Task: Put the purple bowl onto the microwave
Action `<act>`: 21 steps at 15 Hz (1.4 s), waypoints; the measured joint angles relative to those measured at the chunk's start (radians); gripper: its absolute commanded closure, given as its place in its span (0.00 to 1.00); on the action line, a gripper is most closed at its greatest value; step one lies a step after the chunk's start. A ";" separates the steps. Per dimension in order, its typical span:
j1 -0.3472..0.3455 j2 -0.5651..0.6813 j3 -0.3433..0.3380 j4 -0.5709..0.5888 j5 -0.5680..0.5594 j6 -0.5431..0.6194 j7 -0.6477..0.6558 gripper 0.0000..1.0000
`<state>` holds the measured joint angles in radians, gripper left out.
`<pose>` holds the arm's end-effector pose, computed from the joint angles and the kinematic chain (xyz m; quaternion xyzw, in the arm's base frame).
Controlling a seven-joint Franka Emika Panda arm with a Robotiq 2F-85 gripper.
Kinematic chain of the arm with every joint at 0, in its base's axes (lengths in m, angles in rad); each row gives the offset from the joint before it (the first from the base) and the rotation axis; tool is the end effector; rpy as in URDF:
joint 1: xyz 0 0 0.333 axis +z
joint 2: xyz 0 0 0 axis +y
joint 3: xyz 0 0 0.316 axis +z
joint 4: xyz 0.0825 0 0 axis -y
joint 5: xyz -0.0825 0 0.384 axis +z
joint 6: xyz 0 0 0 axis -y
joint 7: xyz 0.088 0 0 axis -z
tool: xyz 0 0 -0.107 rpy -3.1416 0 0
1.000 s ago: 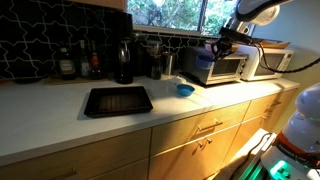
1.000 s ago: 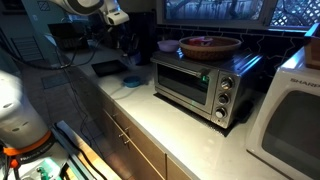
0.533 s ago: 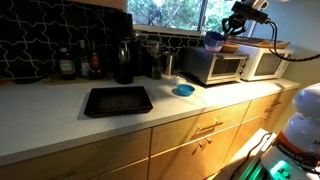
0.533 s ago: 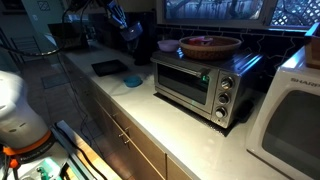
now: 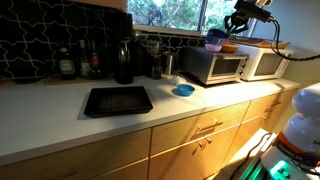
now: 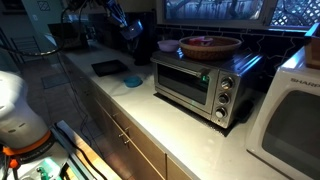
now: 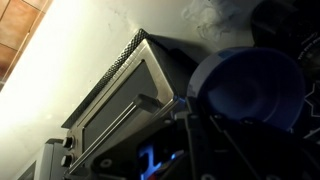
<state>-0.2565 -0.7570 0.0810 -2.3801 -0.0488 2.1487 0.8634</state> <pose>0.3569 -0.0565 0.6324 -0.8395 0.4753 -0.2608 0.0372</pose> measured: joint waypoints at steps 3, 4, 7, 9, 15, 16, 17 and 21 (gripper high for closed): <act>-0.040 0.040 -0.004 0.044 -0.017 -0.001 0.008 0.99; -0.055 0.065 -0.010 0.073 -0.017 -0.001 0.008 0.99; -0.099 0.168 -0.019 0.175 -0.029 -0.001 0.039 0.99; -0.112 0.244 -0.021 0.238 -0.038 -0.001 0.075 0.99; -0.107 0.431 -0.039 0.383 -0.059 -0.041 0.185 0.99; -0.105 0.449 -0.045 0.401 -0.067 -0.065 0.202 0.99; -0.102 0.462 -0.053 0.418 -0.074 -0.092 0.216 0.99; -0.081 0.492 -0.091 0.467 -0.077 -0.182 0.234 0.99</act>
<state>-0.3376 -0.2649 -0.0104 -1.9131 -0.1257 1.9666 1.0975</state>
